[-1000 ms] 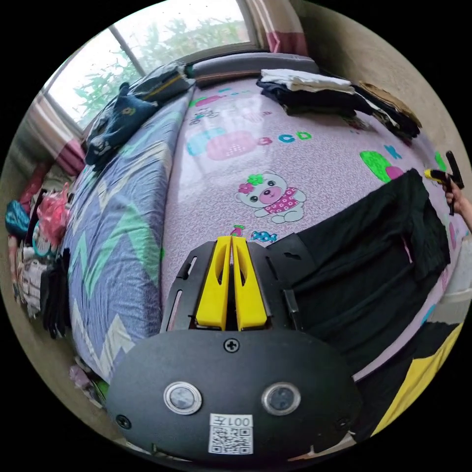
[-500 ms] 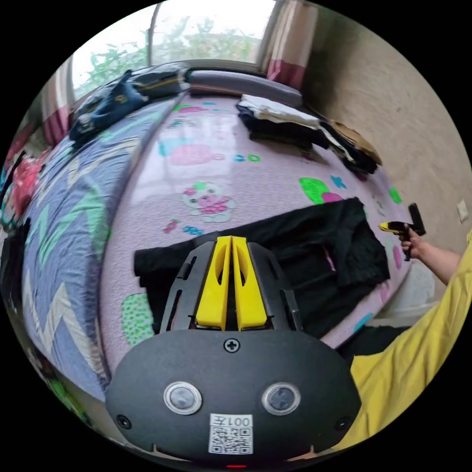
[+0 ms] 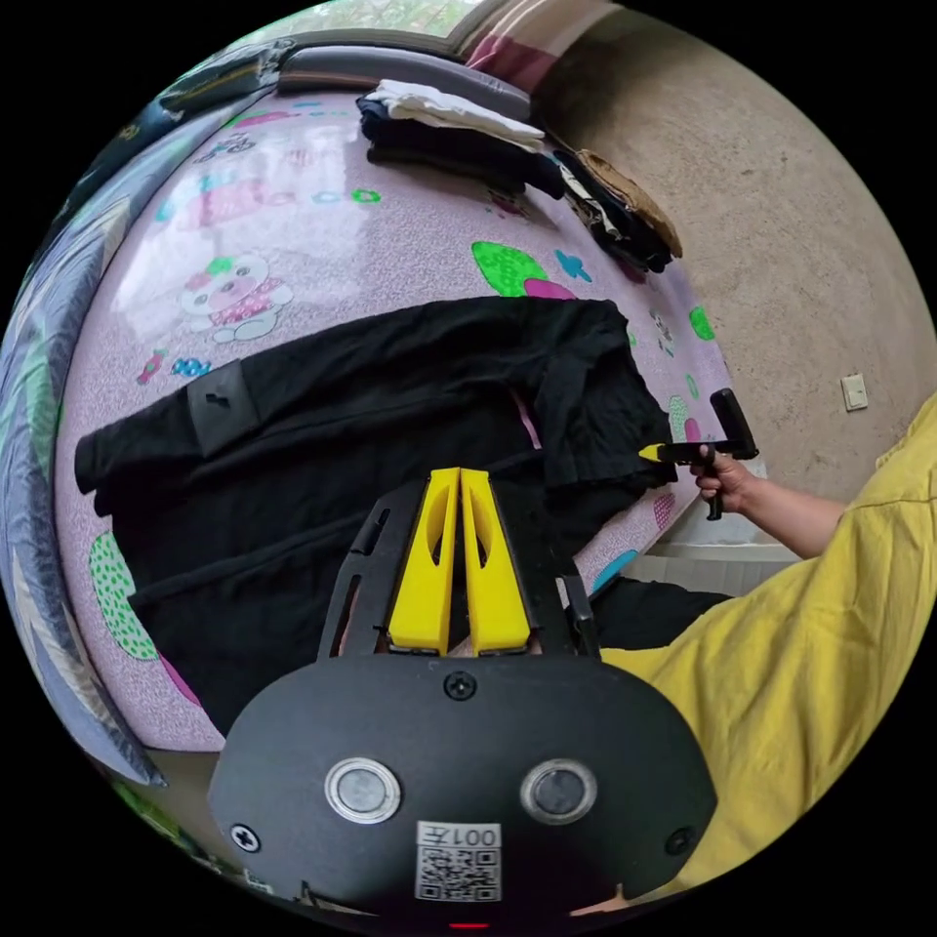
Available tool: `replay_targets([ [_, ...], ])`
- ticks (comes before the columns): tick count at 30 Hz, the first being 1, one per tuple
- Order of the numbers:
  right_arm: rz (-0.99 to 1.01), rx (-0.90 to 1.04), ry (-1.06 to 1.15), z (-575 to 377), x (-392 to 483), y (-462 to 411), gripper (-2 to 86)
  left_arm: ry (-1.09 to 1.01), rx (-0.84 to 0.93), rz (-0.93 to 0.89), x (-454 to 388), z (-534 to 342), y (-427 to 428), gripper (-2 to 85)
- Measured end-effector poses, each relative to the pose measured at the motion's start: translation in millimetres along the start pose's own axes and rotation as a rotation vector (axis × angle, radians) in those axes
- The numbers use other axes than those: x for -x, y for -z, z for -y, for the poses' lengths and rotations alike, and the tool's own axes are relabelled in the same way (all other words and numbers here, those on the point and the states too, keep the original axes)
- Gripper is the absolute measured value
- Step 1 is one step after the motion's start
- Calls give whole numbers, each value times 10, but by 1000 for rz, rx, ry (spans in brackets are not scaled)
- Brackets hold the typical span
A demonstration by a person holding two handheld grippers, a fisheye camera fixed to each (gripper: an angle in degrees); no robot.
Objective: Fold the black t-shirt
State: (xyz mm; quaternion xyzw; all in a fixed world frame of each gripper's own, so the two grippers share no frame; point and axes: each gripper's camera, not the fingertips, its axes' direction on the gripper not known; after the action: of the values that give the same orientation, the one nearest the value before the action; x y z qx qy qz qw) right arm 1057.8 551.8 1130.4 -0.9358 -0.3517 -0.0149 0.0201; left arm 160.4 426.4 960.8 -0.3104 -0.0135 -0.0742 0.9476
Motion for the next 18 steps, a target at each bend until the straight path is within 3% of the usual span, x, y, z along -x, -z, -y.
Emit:
replay_targets([
  [9,44,-1,-18,-86,-174,-142,8,143,53,105,458,-428,-34,-13],
  [14,132,-98,194,93,73,-101,7,321,-7,85,727,-817,24,-13],
  [18,271,7,407,470,458,-349,5,502,-78,51,1029,-1158,50,-13],
])
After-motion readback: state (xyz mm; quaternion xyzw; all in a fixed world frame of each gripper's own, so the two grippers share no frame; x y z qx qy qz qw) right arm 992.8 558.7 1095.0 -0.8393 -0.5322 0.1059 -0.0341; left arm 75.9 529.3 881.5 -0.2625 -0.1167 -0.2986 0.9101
